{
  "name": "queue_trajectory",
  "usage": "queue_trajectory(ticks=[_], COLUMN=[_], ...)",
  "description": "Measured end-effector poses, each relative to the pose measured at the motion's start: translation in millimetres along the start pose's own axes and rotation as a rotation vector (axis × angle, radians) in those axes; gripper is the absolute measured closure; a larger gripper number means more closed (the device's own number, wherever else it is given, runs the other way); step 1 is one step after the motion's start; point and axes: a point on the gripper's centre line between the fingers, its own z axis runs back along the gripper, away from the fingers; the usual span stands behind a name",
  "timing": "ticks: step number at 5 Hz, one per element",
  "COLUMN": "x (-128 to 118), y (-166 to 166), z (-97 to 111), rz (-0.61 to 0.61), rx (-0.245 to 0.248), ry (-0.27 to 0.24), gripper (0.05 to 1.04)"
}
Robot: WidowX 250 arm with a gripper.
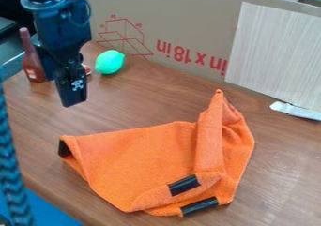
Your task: Fold cloth from left to right
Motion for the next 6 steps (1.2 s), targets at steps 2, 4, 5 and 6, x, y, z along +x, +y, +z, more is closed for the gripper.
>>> queue_trajectory(ticks=[2,4,5,6], x=[-18.1,-42.8,-52.1,-61.0], y=[10.3,23.4,31.1,38.0], z=[-13.2,-35.5,-61.2,-86.5], rz=[-0.064,-0.179,-0.270,-0.356], rx=[-0.070,-0.090,-0.100,-0.160], ry=[-0.056,-0.198,-0.260,-0.336], gripper=[0.084,0.084,0.084,0.084])
